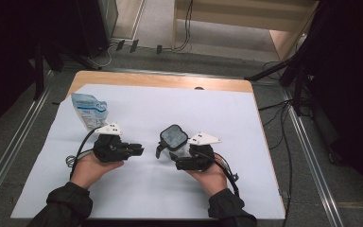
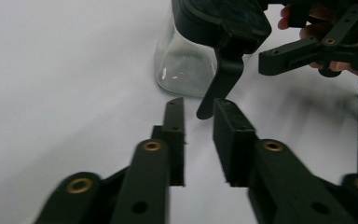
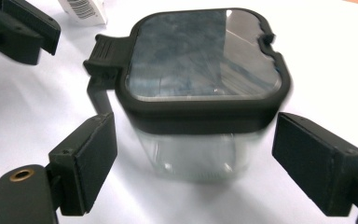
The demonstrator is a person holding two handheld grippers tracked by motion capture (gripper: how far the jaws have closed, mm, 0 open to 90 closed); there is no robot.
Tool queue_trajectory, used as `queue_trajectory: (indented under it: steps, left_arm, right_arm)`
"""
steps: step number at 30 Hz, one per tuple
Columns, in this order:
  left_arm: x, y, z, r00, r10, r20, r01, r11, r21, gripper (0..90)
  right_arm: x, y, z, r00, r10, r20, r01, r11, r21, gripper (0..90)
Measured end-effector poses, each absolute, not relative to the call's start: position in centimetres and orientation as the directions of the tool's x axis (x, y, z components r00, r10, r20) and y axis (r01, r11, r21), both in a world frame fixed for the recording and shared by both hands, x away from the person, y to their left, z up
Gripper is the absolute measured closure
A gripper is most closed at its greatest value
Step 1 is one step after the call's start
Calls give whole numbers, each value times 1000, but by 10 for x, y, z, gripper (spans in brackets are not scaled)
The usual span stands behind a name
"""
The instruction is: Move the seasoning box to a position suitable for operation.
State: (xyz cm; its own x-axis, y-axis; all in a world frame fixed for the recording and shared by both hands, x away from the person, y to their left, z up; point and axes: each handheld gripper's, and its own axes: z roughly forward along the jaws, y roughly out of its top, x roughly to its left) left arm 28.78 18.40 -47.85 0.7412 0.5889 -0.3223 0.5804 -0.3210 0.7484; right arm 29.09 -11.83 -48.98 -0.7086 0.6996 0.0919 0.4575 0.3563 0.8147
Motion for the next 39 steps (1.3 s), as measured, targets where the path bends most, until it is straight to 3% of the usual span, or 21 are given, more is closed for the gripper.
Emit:
queue_trajectory:
  steps: [4,9,10,12,16,18,19,20,22,39]
  left_arm:
    - [289,178,-476,760,570,-314,571,-352,742,900]
    - [294,173,-471,774,551,-312,564,-373,737,900]
    - [298,170,-469,779,544,-311,557,-373,742,900]
    - [304,164,-469,788,537,-299,543,-381,748,900]
    - [312,159,-476,795,522,-309,537,-369,758,900]
    - [313,158,-477,794,522,-313,538,-361,762,900]
    - [316,155,-481,796,520,-309,540,-380,751,900]
    - [316,155,-481,796,520,-309,540,-380,751,900]
    - [316,151,-485,800,517,-305,539,-397,743,900]
    - [314,143,-491,799,523,-298,538,-399,742,900]
  right_arm:
    - [283,-128,-485,-716,693,89,449,358,819,187]
    - [278,-140,-478,-716,693,84,437,352,828,284]
    - [277,-148,-476,-720,686,102,438,336,834,411]
    - [277,-154,-475,-717,687,116,448,327,832,461]
    - [282,-159,-477,-721,676,150,475,325,818,667]
    - [284,-160,-478,-722,671,166,487,322,812,704]
    - [287,-160,-480,-721,668,182,499,319,806,807]
    - [287,-160,-480,-721,668,182,499,319,806,807]
    - [290,-160,-480,-714,676,182,496,306,812,900]
    - [305,-153,-492,-714,674,188,501,304,810,900]
